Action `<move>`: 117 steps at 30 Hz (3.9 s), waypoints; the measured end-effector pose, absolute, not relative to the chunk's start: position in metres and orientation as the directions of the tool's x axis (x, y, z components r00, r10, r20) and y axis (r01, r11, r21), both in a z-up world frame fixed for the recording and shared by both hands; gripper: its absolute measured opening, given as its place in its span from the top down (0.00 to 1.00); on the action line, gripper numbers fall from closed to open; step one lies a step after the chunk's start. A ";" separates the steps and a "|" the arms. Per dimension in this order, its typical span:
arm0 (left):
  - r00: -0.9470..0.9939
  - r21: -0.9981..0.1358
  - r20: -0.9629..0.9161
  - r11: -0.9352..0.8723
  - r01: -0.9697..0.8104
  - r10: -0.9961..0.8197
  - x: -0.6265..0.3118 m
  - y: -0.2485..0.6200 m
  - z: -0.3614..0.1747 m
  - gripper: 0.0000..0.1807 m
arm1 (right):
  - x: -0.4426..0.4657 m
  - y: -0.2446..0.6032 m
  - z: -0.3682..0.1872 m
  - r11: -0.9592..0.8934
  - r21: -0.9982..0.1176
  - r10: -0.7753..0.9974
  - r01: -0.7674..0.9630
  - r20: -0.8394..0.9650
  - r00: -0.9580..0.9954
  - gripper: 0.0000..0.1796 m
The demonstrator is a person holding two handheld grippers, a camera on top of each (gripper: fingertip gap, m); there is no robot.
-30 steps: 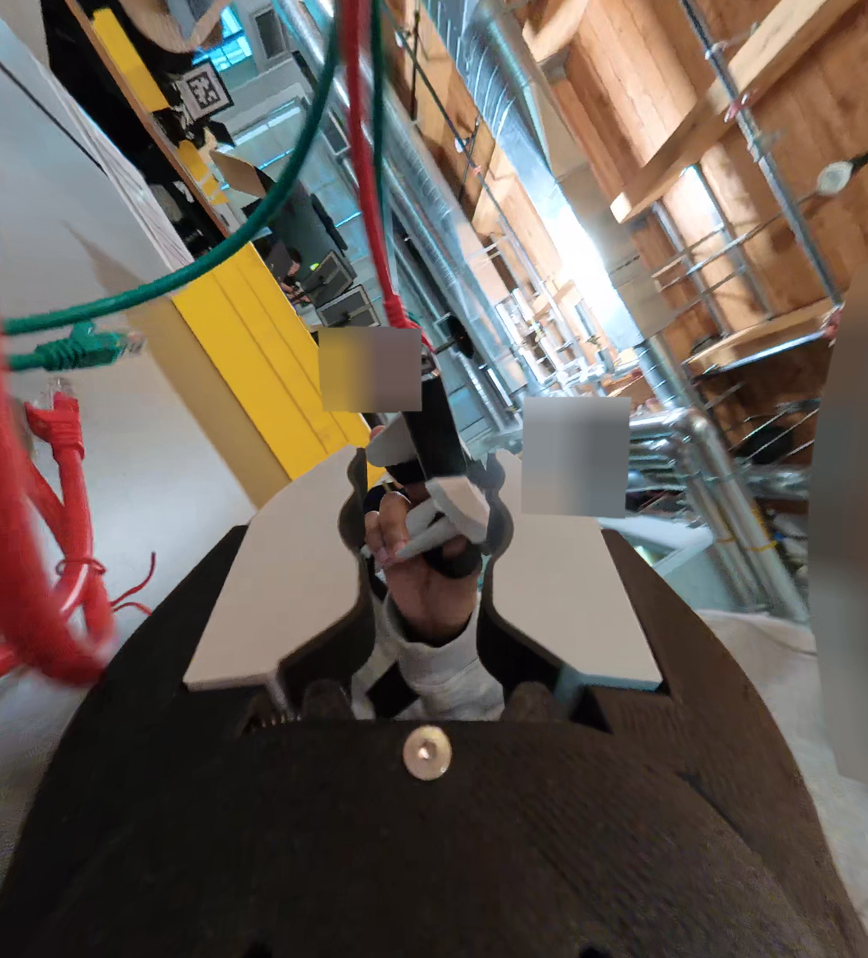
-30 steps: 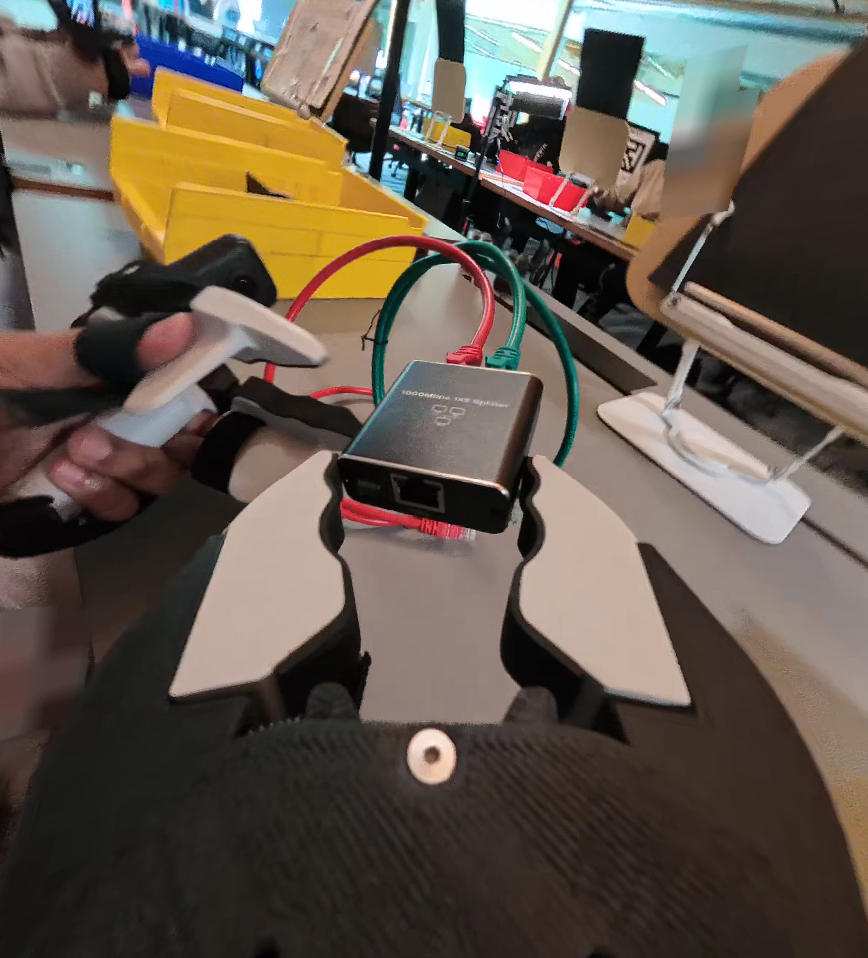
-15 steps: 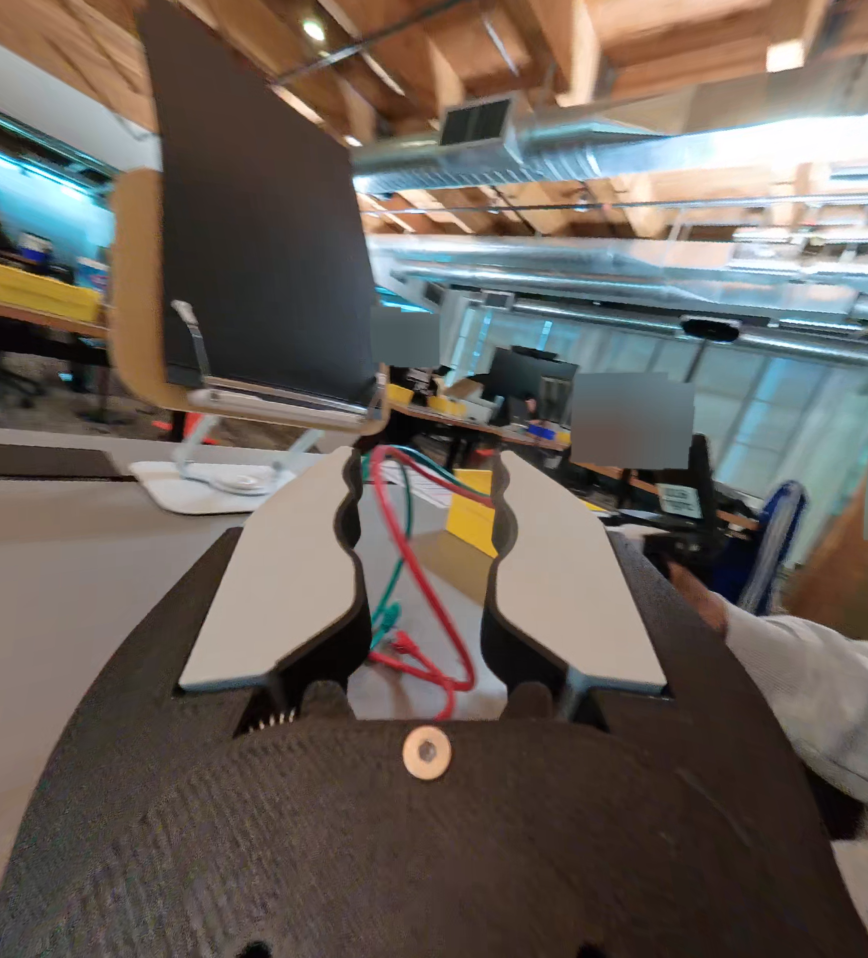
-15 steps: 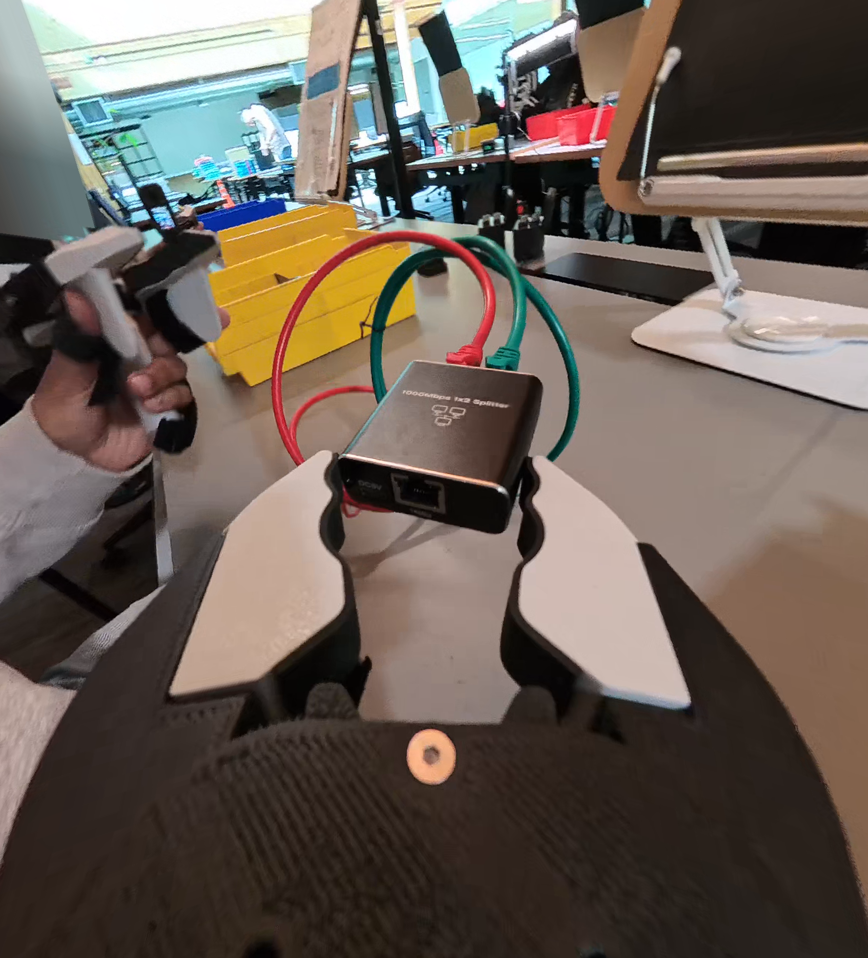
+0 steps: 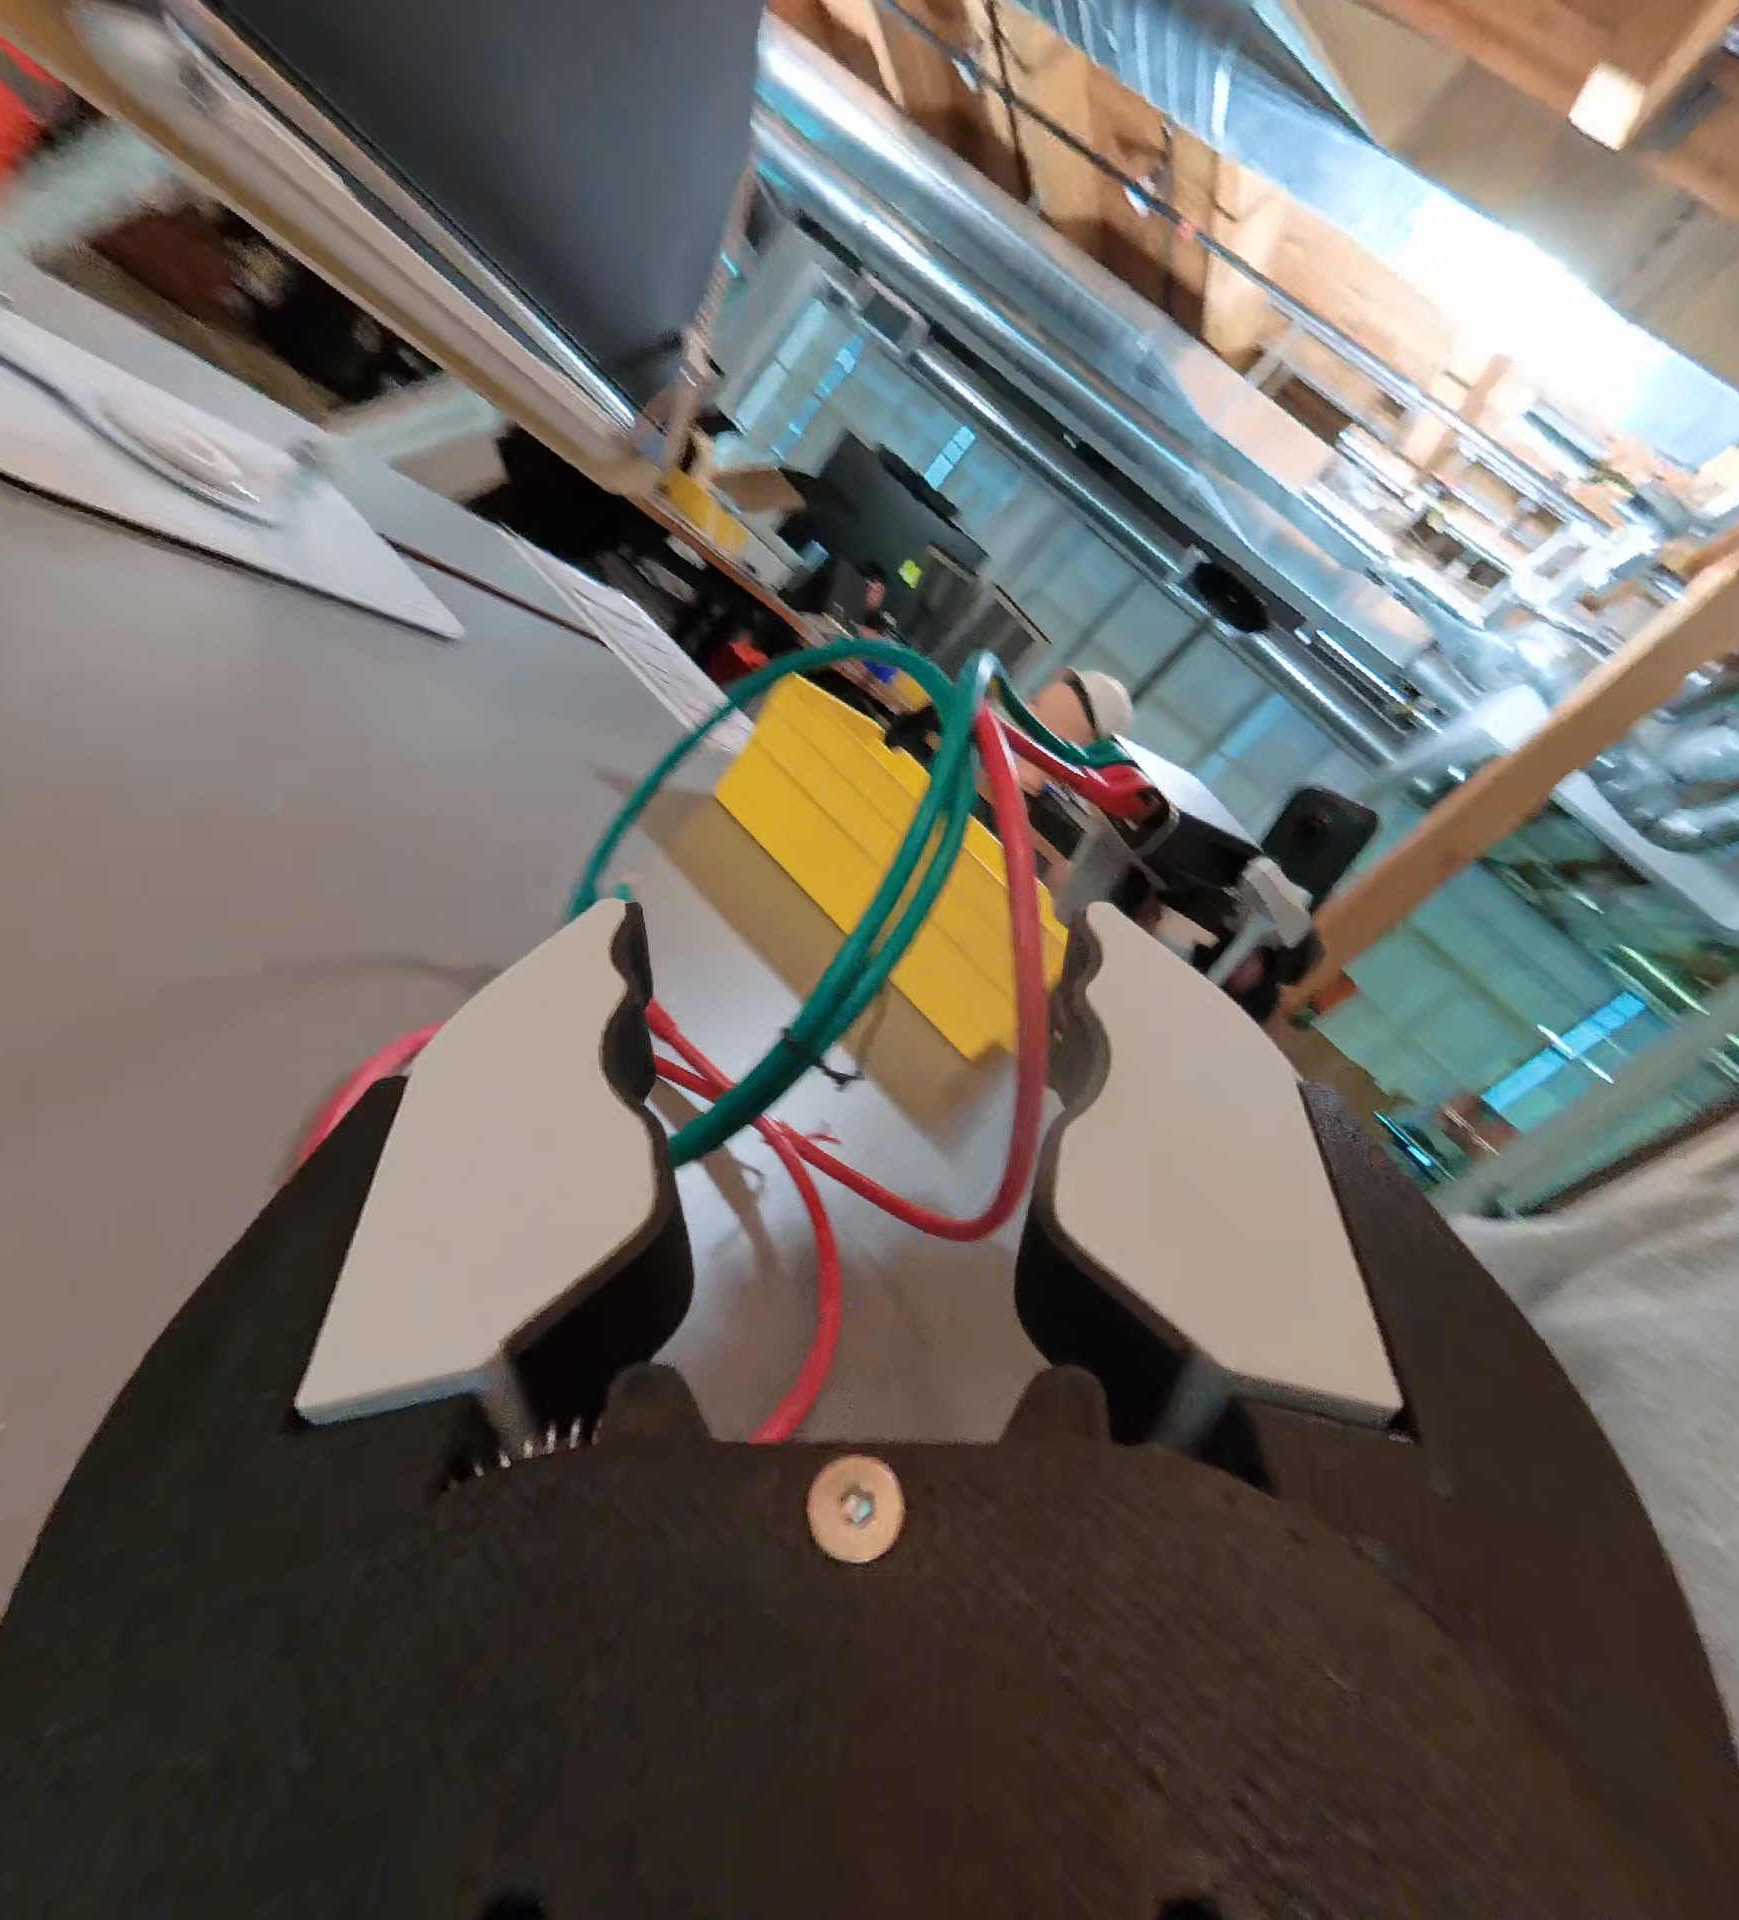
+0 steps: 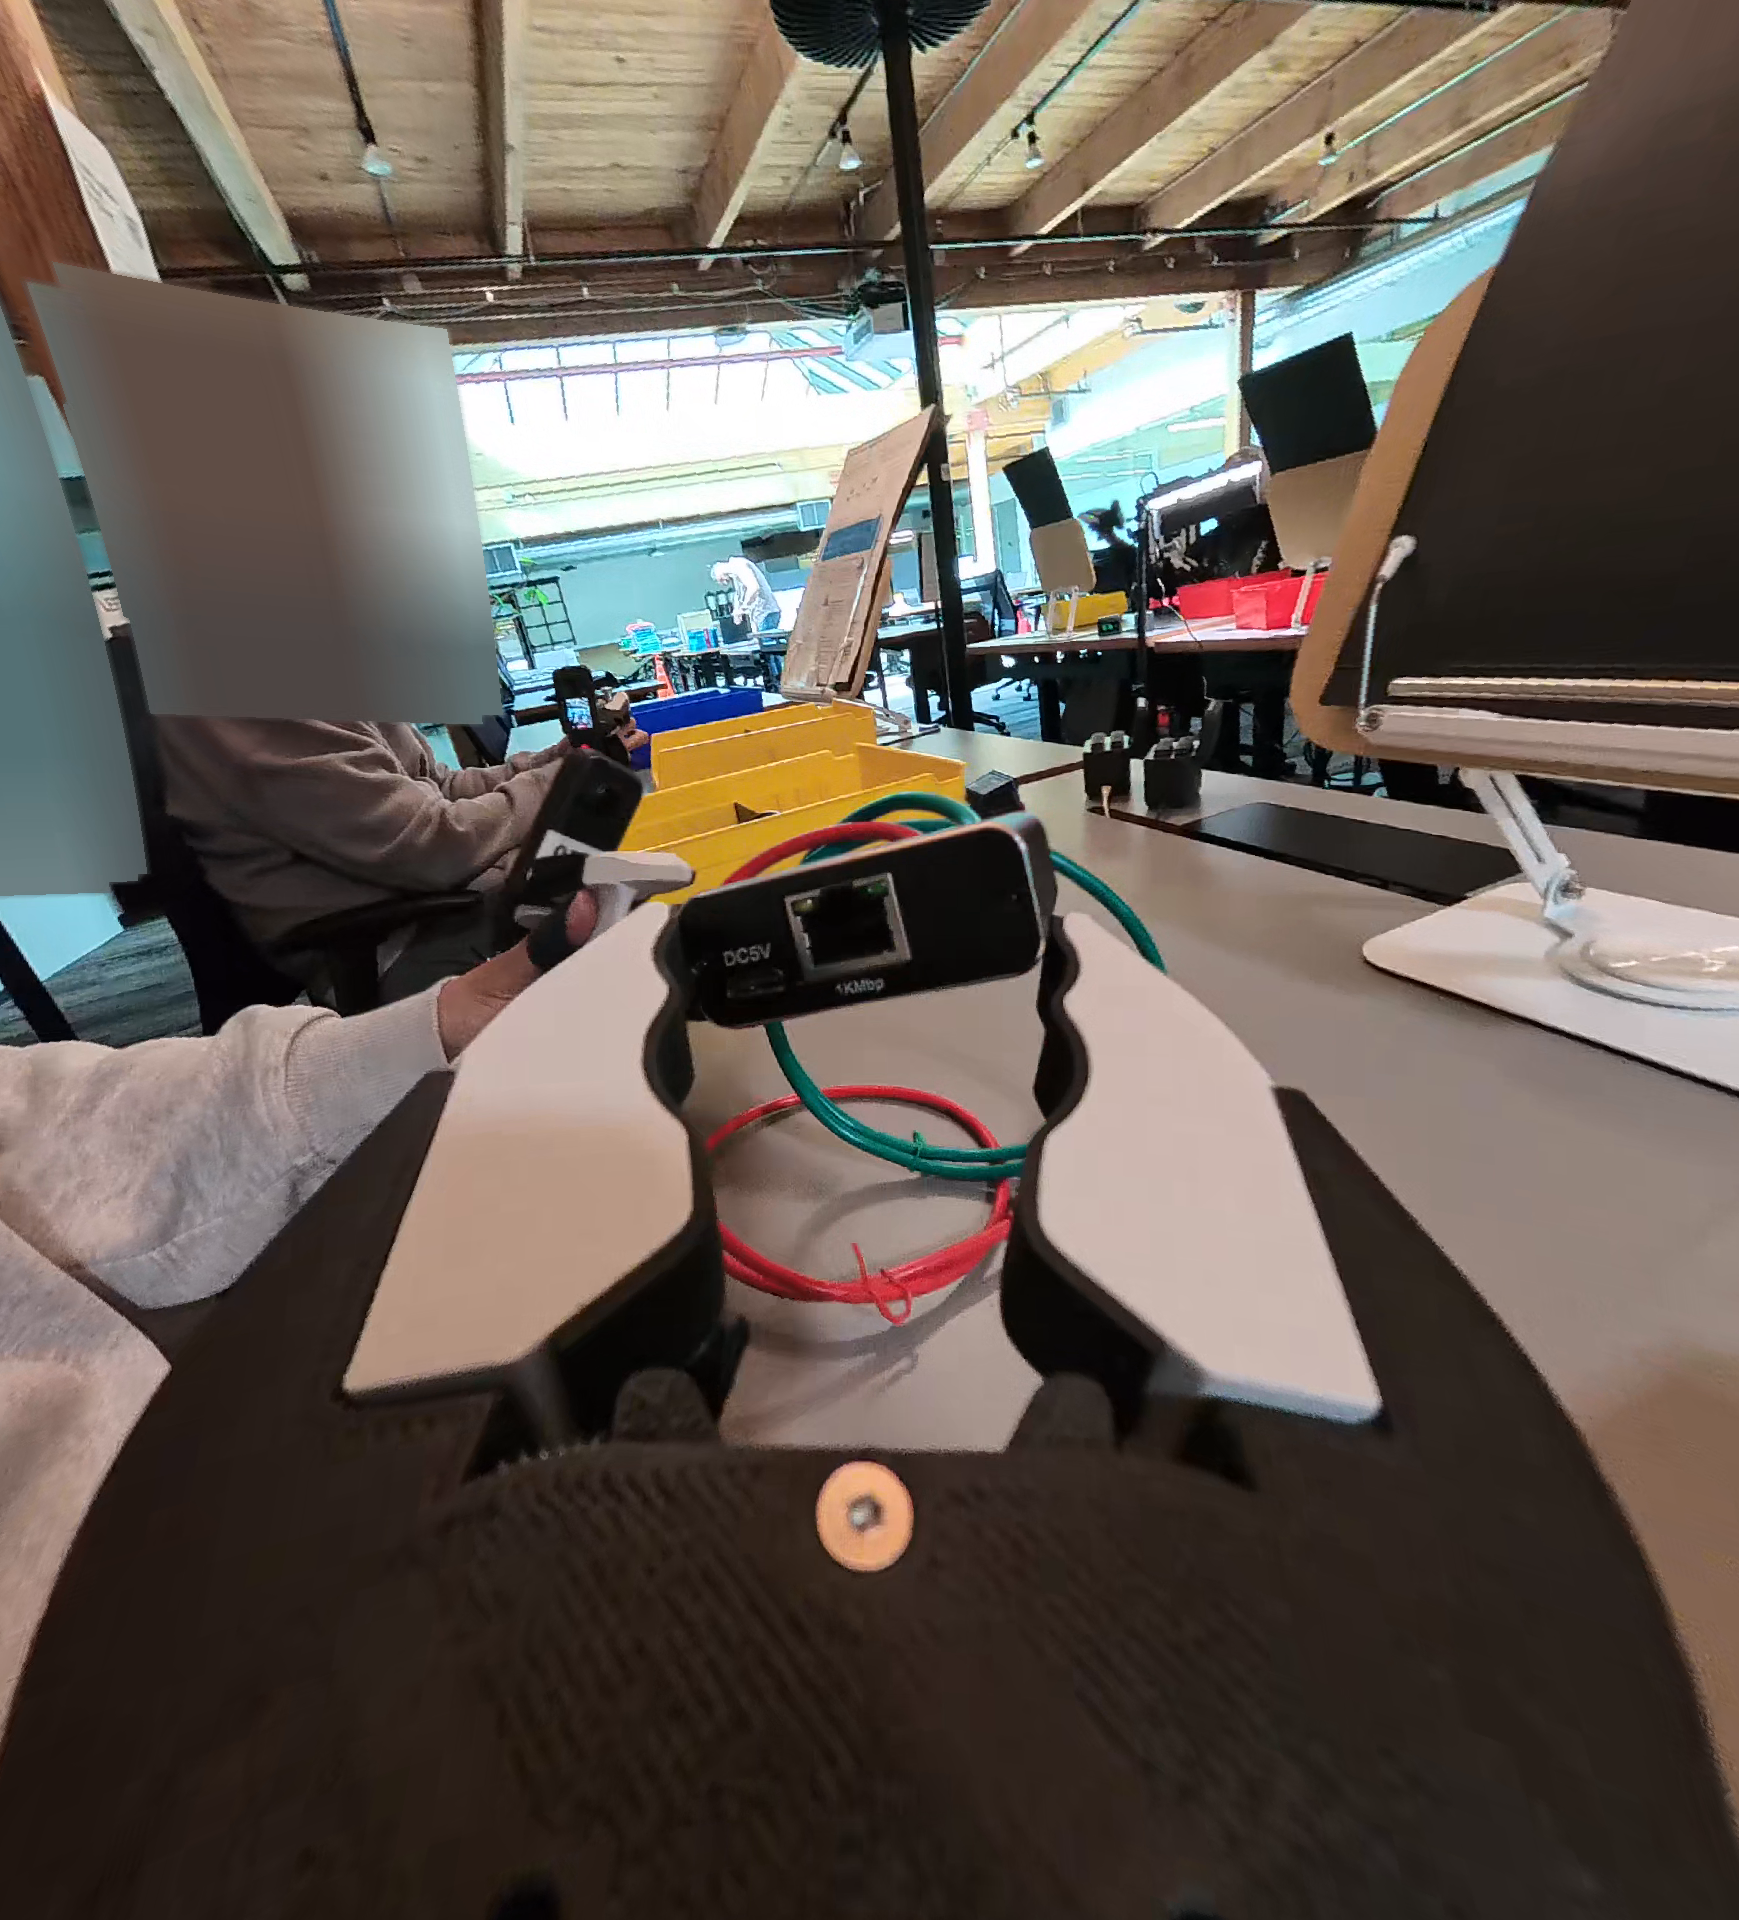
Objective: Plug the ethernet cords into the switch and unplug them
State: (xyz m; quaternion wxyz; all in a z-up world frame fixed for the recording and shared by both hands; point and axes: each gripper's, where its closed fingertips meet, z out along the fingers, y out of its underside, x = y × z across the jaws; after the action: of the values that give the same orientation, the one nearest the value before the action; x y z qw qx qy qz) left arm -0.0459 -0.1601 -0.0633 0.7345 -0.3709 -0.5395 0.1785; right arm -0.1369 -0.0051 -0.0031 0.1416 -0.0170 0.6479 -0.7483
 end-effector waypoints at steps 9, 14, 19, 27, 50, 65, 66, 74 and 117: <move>0.465 -0.633 0.760 0.680 0.370 0.454 -0.051 -0.107 -0.073 0.80 | -0.130 -0.013 -0.014 -0.085 -0.983 -0.212 0.165 -0.144 -0.966 0.64; 0.556 -0.441 0.807 0.830 0.340 0.201 -0.042 -0.119 -0.047 0.93 | -0.129 -0.015 -0.018 -0.068 -0.985 -0.213 0.161 -0.143 -0.966 0.63; 0.396 -0.302 0.906 0.880 0.366 0.146 -0.049 -0.133 -0.084 0.90 | -0.126 -0.022 -0.032 0.002 -0.993 -0.194 0.121 -0.119 -0.974 0.64; 0.161 -0.810 0.586 0.575 0.111 0.794 -0.041 -0.179 -0.068 0.59 | -0.113 -0.038 -0.084 0.249 -0.965 -0.225 0.076 -0.134 -0.965 0.64; 0.551 -0.882 0.107 -0.177 0.437 0.828 -0.046 -0.057 -0.129 0.46 | -0.048 -0.055 -0.111 0.387 -0.922 -0.592 0.035 -0.277 -0.757 0.64; 0.579 -0.861 -0.096 -0.359 0.359 0.809 -0.044 -0.051 -0.126 0.50 | -0.029 -0.049 -0.120 0.373 -0.917 -0.688 -0.144 -0.169 -0.706 0.64; 0.583 -0.852 -0.098 -0.371 0.370 0.807 -0.044 -0.051 -0.130 0.51 | -0.028 -0.049 -0.123 0.373 -0.912 -0.688 -0.169 -0.150 -0.710 0.64; 0.616 -0.799 -0.141 -0.457 0.392 0.775 -0.040 -0.051 -0.145 0.63 | -0.023 -0.050 -0.121 0.347 -0.920 -0.702 -0.183 -0.126 -0.701 0.64; 0.085 -0.932 -0.064 -0.090 0.351 0.994 -0.081 -0.221 -0.123 0.64 | 0.109 -0.469 -0.027 0.015 -0.270 -0.807 -0.963 0.565 -0.171 0.78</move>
State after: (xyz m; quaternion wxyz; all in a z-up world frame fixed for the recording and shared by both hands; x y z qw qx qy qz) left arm -0.0808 -0.2208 -0.1228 0.3993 -0.6188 -0.5437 0.4025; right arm 0.1089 -0.4686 -0.0273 -0.1268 -0.6311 0.7011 -0.3069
